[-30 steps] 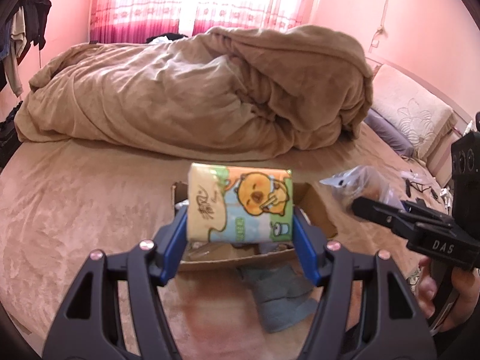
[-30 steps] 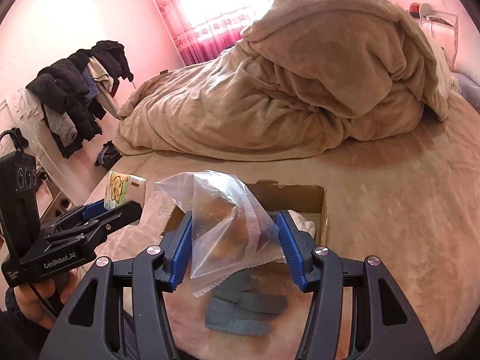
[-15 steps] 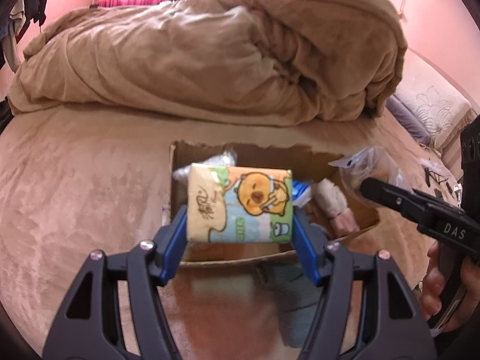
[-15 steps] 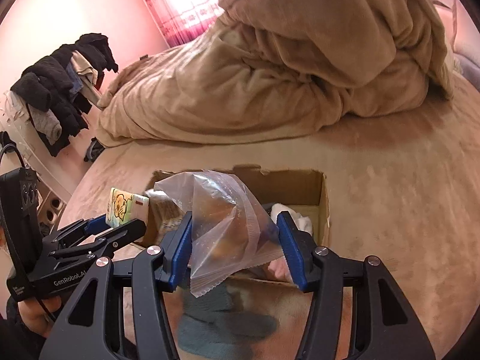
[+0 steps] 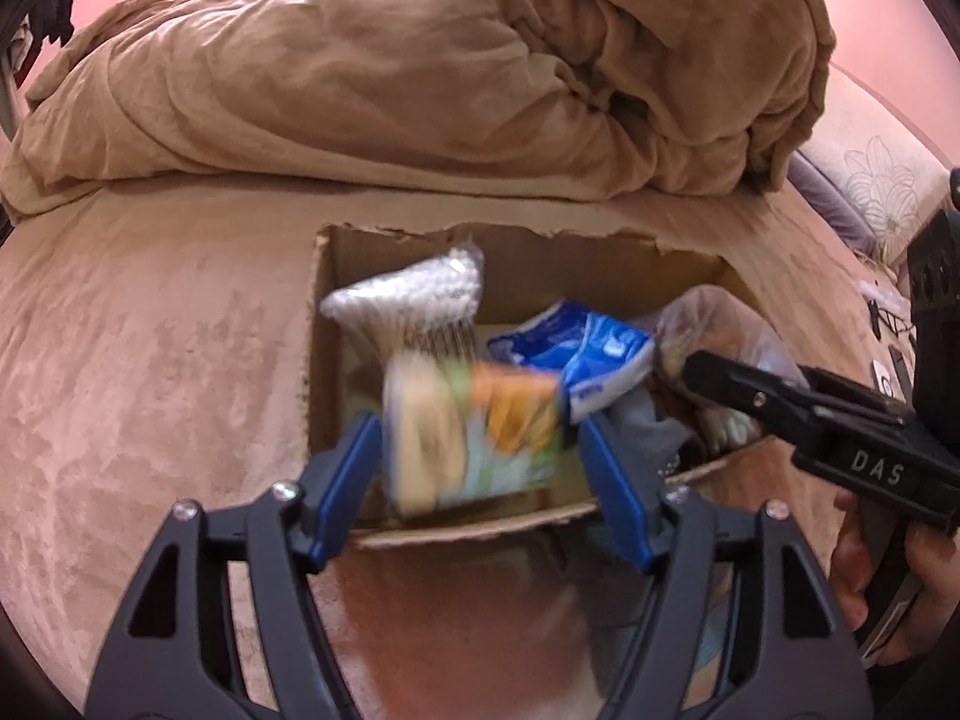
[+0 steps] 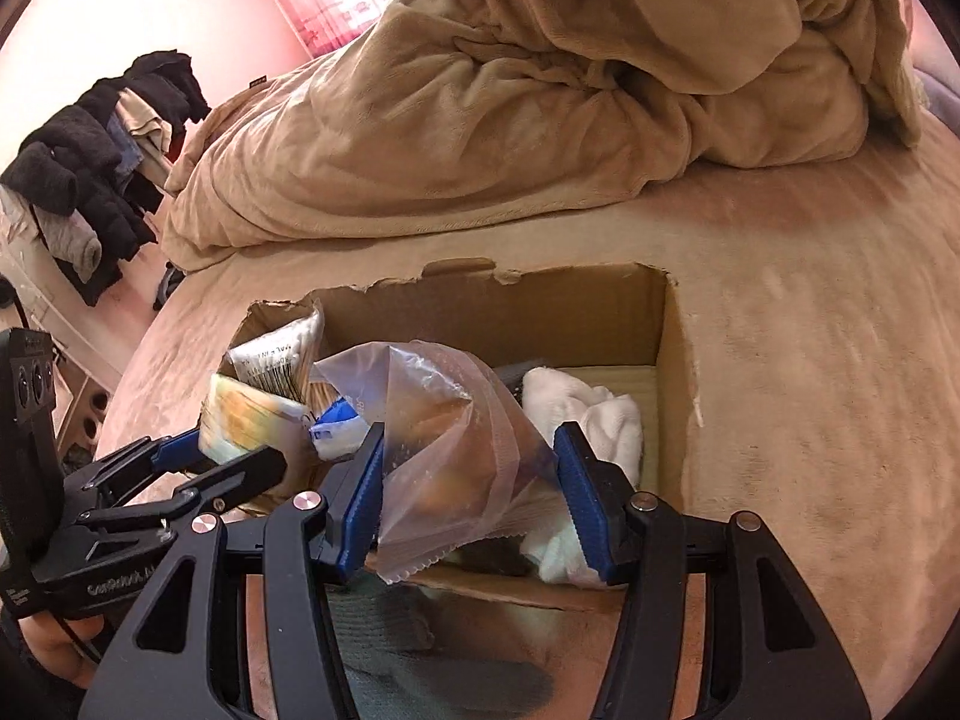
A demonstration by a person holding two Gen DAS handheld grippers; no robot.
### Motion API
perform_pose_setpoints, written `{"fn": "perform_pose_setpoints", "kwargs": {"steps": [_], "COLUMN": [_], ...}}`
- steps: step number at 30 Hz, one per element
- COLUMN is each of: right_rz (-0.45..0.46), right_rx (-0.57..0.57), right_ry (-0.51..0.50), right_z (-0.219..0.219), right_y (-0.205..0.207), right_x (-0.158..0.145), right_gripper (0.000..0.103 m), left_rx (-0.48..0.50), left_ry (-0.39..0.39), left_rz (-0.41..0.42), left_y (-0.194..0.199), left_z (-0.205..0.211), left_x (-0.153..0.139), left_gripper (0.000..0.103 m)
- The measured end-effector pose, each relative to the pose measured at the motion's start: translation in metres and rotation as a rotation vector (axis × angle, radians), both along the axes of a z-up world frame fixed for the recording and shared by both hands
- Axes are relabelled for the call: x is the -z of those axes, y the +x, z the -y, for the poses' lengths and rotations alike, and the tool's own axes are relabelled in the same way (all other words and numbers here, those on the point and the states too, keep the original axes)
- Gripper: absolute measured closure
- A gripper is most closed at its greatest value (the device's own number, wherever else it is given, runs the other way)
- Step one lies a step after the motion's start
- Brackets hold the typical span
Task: Organize objects
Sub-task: 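Place the tissue box and plastic bag into the box, opening both tools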
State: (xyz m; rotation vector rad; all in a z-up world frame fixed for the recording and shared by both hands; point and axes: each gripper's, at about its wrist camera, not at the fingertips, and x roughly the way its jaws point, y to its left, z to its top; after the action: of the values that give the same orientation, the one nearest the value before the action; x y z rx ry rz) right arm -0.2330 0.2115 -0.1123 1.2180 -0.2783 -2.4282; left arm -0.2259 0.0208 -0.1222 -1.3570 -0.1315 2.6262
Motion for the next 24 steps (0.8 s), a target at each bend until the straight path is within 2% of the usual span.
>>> {"fn": "perform_pose_setpoints", "kwargs": {"steps": [4,7,20,24], "right_rz": [-0.003,-0.011,-0.072,-0.098], "right_rx": [0.004,0.006,0.021,0.03], "right_ry": [0.021,0.028,0.046,0.05], "right_z": [0.002,0.001,-0.003,-0.006], "right_y": [0.002,0.007,0.044,0.058], "right_x": [-0.002,-0.006,-0.043,-0.058], "right_gripper": [0.043,0.035,0.034,0.032], "left_rx": [-0.008,-0.02,-0.025,-0.027], "left_ry": [0.012,0.016,0.022,0.015], "left_rz": [0.009,-0.001,-0.076,-0.109], "left_y": [0.004,0.01,0.053,0.068], "left_z": [-0.001,0.0,0.011,0.013], "left_x": [-0.003,-0.01,-0.055,-0.072], "left_gripper": [0.028,0.026,0.025,0.021]}}
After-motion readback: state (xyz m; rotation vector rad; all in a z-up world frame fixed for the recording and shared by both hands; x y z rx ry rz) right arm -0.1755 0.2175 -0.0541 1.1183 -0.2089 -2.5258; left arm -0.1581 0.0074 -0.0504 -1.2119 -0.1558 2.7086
